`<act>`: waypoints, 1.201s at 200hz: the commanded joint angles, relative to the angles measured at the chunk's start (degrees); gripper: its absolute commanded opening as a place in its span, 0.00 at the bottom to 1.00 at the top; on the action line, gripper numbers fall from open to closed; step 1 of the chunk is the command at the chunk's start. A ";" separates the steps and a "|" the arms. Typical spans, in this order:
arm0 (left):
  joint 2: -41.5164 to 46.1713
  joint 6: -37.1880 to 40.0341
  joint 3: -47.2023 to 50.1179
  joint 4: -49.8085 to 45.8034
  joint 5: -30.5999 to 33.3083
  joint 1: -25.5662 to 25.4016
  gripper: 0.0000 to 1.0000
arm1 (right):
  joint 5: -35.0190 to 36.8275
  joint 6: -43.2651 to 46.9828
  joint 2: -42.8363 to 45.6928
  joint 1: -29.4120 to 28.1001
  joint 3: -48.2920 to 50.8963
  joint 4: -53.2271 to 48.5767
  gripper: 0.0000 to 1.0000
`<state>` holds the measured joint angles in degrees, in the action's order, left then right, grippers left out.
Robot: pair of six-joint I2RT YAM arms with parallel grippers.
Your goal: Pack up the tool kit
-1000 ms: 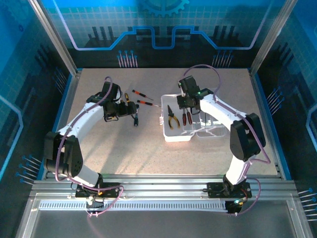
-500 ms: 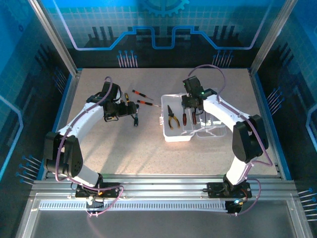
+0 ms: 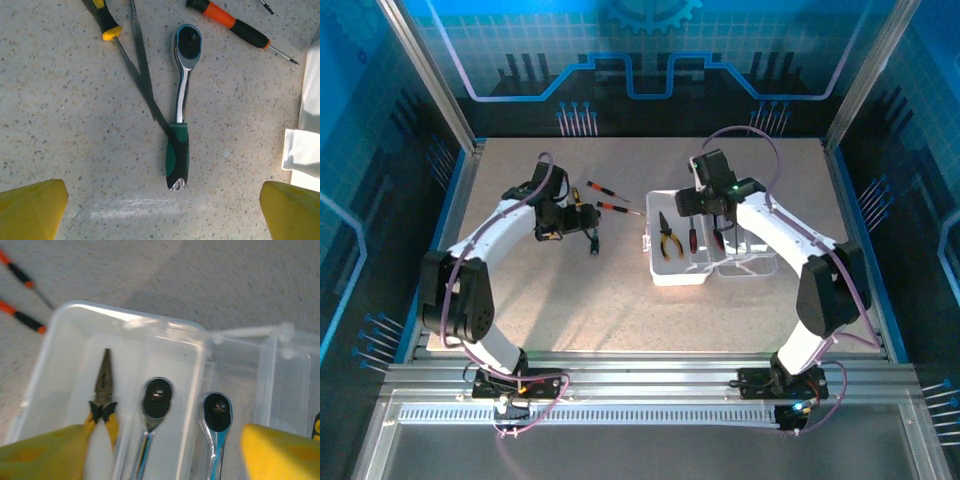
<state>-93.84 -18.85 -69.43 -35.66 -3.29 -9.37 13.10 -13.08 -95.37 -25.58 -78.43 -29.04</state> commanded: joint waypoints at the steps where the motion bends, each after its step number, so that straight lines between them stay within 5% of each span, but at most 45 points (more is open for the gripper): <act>1: -3.91 1.19 -4.26 0.05 0.53 0.58 0.99 | -5.96 3.59 3.21 -2.01 -1.72 0.30 1.00; 71: -18.78 -0.78 -14.28 0.47 8.22 4.51 0.98 | -13.44 5.57 1.26 -4.78 -1.00 0.46 1.00; 179: -33.28 -0.64 -28.61 -2.47 8.29 6.92 0.70 | -14.50 5.96 -1.31 -5.22 -1.30 -0.40 1.00; 240: -34.88 0.43 -31.13 -6.32 10.02 6.99 0.41 | -14.33 5.93 -0.25 -4.54 0.02 -0.19 1.00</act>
<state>-126.78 -19.46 -98.65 -38.00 5.45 -2.52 -0.69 -7.84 -96.44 -30.06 -79.33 -28.69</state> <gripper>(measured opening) 0.464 0.996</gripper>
